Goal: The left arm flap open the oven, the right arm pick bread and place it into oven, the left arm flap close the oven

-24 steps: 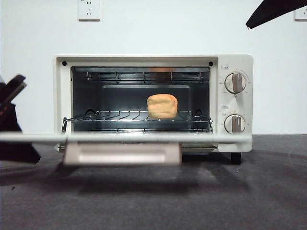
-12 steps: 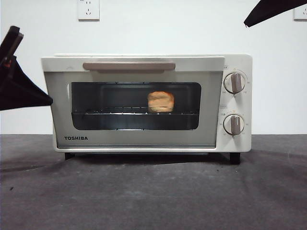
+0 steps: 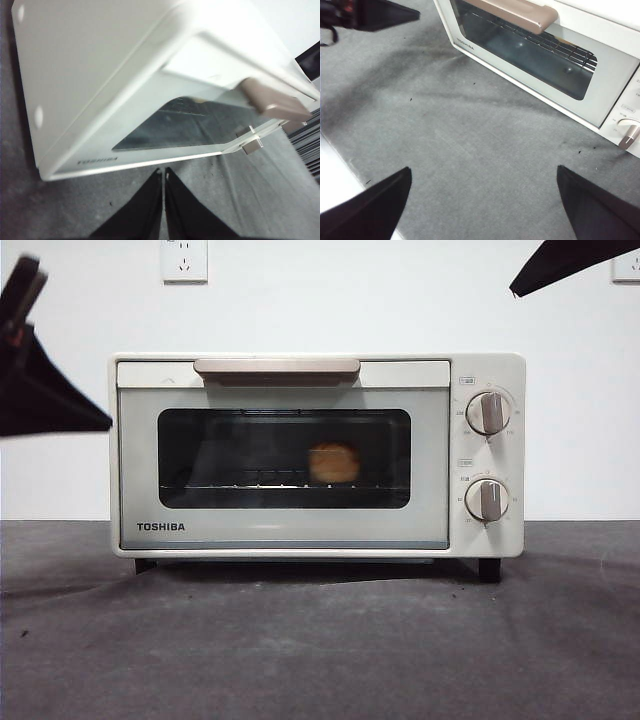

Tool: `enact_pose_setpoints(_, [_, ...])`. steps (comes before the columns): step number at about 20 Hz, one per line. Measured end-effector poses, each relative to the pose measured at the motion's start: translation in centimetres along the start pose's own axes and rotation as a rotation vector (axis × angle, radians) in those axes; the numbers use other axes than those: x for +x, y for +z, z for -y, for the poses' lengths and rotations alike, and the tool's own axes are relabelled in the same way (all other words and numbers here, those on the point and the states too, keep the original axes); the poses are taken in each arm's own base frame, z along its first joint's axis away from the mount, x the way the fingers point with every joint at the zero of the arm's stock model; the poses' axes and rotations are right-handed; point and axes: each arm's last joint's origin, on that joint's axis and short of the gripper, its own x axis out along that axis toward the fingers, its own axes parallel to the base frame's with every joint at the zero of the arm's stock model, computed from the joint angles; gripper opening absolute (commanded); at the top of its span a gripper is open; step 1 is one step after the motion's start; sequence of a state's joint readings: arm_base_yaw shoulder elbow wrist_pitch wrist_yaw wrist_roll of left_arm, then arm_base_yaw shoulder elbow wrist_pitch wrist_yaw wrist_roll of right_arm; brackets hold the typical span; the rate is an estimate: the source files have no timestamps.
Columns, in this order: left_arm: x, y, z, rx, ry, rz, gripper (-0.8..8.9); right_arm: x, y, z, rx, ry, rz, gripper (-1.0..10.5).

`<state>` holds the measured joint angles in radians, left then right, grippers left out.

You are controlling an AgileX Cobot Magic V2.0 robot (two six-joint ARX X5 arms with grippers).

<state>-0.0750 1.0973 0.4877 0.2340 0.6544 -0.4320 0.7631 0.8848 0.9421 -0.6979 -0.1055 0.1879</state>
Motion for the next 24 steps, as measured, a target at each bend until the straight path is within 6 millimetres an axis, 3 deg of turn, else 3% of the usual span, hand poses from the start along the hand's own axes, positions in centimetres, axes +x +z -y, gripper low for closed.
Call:
enact_pose_setpoints(7, [-4.4,3.5,7.3,0.257,0.104,-0.025,0.17,0.0,0.1,0.0,-0.001,-0.015,0.01,4.6])
enact_pose_setpoints(11, [-7.0,3.6,10.4,0.36,0.087,-0.105,0.17,0.0,0.1,0.1,-0.001,-0.029,0.012,4.6])
enact_pose_setpoints(16, [-9.0,2.0,11.7,0.406,0.062,-0.228,0.16,0.0,0.1,0.1,-0.001,-0.029,0.012,4.6])
enact_pose_setpoints(22, [-10.2,1.7,12.2,0.438,0.047,-0.189,0.17,0.0,0.1,0.1,-0.001,-0.029,0.012,4.6])
enact_pose_setpoints(24, [-10.3,1.7,12.3,0.44,0.047,-0.186,0.19,0.0,0.1,0.1,-0.001,-0.029,0.012,3.8])
